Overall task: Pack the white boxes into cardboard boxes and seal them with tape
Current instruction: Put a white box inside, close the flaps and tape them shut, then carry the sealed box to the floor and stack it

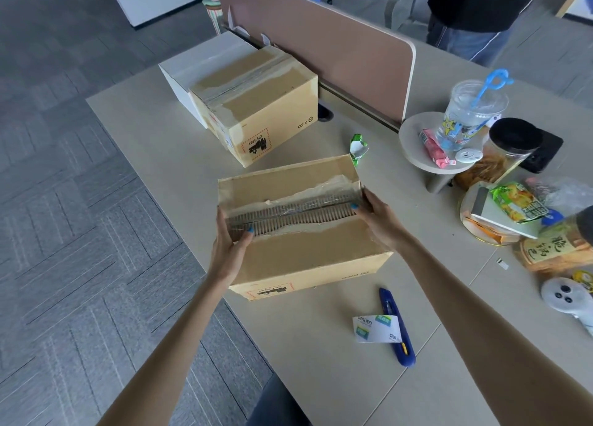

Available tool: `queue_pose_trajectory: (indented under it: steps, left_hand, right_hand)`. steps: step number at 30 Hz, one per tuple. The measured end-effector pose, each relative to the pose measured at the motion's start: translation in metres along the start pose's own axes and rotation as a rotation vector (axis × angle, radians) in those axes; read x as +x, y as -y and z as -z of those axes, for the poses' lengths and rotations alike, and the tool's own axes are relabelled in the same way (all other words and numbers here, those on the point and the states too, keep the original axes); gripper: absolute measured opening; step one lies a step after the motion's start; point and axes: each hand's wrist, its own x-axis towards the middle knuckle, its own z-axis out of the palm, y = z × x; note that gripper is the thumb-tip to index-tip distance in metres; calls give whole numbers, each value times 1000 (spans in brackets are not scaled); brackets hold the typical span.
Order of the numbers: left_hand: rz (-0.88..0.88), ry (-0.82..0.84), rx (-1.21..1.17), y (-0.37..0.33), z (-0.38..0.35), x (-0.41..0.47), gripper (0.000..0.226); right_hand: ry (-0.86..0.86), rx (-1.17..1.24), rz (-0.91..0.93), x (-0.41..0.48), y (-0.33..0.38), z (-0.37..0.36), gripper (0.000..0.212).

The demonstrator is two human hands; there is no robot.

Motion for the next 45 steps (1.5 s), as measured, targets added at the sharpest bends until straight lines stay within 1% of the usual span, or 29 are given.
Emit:
queue_pose_trajectory:
  steps: [5, 9, 11, 13, 14, 15, 19, 22, 27, 31, 33, 35, 40, 45]
  left_hand:
    - [48, 36, -129, -3, 6, 5, 97]
    - [94, 89, -260, -4, 18, 10, 90]
    - [83, 82, -290, -5, 20, 2, 75]
    - [72, 63, -320, -3, 18, -7, 54]
    - [82, 53, -346, -3, 18, -11, 50]
    - [91, 44, -367, -3, 17, -15, 50]
    - [124, 56, -421, -4, 13, -24, 63]
    - [142, 64, -444, -4, 14, -22, 61]
    - [139, 89, -461, -1, 26, -18, 65]
    - [122, 76, -454, -4, 42, -27, 74]
    - [103, 54, -464, -5, 54, -33, 73]
    - [89, 28, -472, -4, 69, -40, 77]
    - [39, -13, -496, 3, 116, -63, 77]
    - [-26, -38, -559, 13, 167, -92, 66]
  right_hand:
    - [20, 211, -11, -6, -1, -5, 47]
    - [124, 375, -15, -15, -6, -3, 52]
    - [132, 423, -33, -18, -11, -1, 61]
    - [125, 439, -56, -20, -12, -1, 61]
    - [116, 447, -57, -21, -11, -2, 59]
    - [105, 454, -57, -22, -11, -2, 58]
    - [94, 500, -52, -25, -10, -4, 50]
    - [82, 532, -55, -27, -8, -6, 46]
    - [61, 547, -50, -32, -7, -12, 48]
    - [44, 533, -25, -39, 0, -23, 52]
    - [42, 526, -8, -42, 11, -31, 49]
    - [28, 530, 14, -47, 23, -41, 46]
    - [65, 546, 83, -69, 60, -66, 45]
    - [86, 527, 144, -97, 99, -99, 45]
